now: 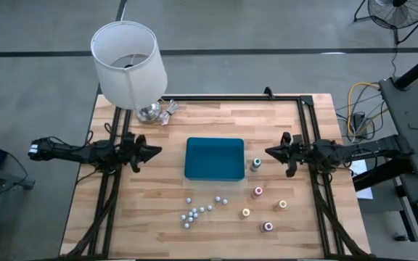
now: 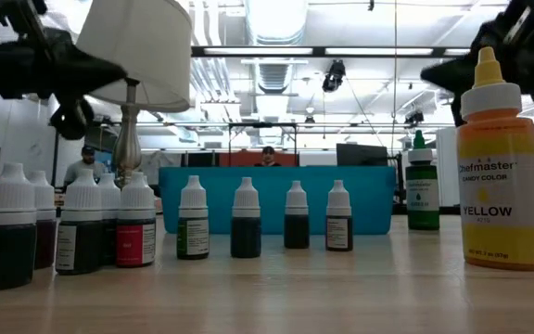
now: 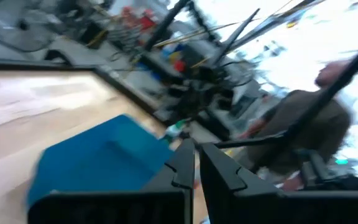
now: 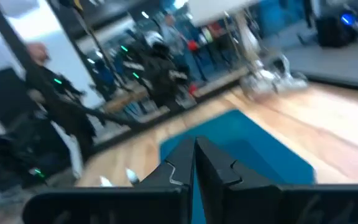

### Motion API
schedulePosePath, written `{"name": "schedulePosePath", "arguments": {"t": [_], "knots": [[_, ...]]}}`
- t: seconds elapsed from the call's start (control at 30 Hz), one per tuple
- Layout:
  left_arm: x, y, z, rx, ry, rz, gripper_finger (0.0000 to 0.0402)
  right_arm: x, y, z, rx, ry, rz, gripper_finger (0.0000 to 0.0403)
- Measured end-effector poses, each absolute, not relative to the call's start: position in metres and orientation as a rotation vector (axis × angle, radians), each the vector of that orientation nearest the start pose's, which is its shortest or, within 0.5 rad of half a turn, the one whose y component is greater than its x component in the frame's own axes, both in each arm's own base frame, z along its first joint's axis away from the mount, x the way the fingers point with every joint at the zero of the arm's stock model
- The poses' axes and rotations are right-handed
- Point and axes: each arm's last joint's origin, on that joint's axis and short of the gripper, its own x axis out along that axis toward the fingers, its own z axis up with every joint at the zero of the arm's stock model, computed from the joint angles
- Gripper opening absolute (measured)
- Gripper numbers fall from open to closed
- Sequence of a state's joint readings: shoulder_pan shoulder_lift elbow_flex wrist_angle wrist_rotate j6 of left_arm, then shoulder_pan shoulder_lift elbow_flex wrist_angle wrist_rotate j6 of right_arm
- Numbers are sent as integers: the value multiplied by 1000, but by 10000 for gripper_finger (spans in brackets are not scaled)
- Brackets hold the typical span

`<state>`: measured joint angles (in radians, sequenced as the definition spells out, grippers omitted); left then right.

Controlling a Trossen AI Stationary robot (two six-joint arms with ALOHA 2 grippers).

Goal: Pick & Place food coloring
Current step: Put the right small red food coloring bottle into the blue bin

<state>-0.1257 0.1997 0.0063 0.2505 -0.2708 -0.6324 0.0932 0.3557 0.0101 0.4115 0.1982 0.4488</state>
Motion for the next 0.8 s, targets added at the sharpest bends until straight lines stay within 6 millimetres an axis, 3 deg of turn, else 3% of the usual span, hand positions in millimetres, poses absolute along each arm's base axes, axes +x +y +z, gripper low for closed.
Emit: {"name": "schedulePosePath", "arguments": {"t": [0.2,0.47,0.6,0.8], "knots": [[108,-6,190,-690,-179,80,0,118,6,185,467,-187,-52,8],[97,-4,247,-581,-340,80,0,111,4,211,483,-451,-38,8],[90,-3,282,-503,-400,80,0,108,4,235,417,-529,-42,8],[89,-3,323,-401,-278,117,0,108,4,281,350,-489,-65,8]]}}
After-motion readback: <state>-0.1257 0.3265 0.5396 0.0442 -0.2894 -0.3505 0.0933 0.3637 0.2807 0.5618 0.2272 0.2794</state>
